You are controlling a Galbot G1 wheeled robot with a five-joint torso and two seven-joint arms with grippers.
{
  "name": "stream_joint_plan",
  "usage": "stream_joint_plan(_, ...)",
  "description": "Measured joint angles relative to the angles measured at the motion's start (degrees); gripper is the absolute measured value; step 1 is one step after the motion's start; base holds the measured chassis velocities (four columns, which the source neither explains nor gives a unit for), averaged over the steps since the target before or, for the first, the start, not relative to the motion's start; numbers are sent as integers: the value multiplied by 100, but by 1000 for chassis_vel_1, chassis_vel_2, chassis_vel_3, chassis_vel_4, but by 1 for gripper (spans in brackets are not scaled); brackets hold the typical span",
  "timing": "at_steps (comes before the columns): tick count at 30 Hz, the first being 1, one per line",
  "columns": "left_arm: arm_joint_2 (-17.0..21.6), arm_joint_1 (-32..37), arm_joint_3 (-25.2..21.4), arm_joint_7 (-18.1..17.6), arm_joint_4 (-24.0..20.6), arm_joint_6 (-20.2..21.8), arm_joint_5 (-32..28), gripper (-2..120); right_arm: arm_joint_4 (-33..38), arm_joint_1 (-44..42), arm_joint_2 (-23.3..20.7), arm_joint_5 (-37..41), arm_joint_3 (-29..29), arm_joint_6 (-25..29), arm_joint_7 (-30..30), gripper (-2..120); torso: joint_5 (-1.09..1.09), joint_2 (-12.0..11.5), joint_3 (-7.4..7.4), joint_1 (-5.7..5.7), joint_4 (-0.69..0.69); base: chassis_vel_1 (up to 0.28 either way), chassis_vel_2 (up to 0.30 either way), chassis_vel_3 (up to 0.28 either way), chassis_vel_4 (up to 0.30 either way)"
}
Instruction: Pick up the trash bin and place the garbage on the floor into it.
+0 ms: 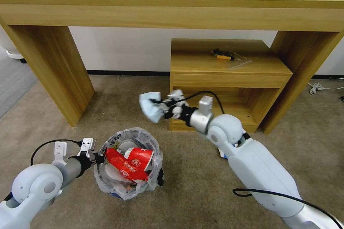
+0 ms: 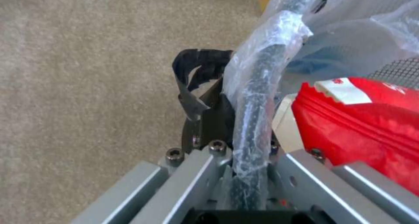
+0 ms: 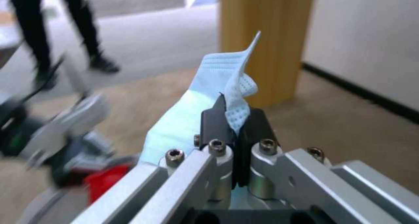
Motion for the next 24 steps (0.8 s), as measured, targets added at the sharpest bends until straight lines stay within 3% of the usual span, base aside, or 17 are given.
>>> stream_joint_plan(5, 83, -60, 23, -292, -47, 0, -563, 0, 28, 86, -59, -206, -518, -98, -122, 0, 0, 0, 0, 0, -2, 0, 0, 0, 0)
stream_joint_plan(15, 195, -31, -31, -336, -82, 0, -652, 0, -106, 118, -209, -646, -1024, -307, -261, 0, 0, 0, 0, 0, -2, 0, 0, 0, 0)
stream_joint_plan(24, 211, -58, -19, -558, -167, 0, -1100, 0, -541, 73, 244, -939, -1178, -221, 33, 2, 1, 0, 0, 0, 0, 0, 0, 0, 0)
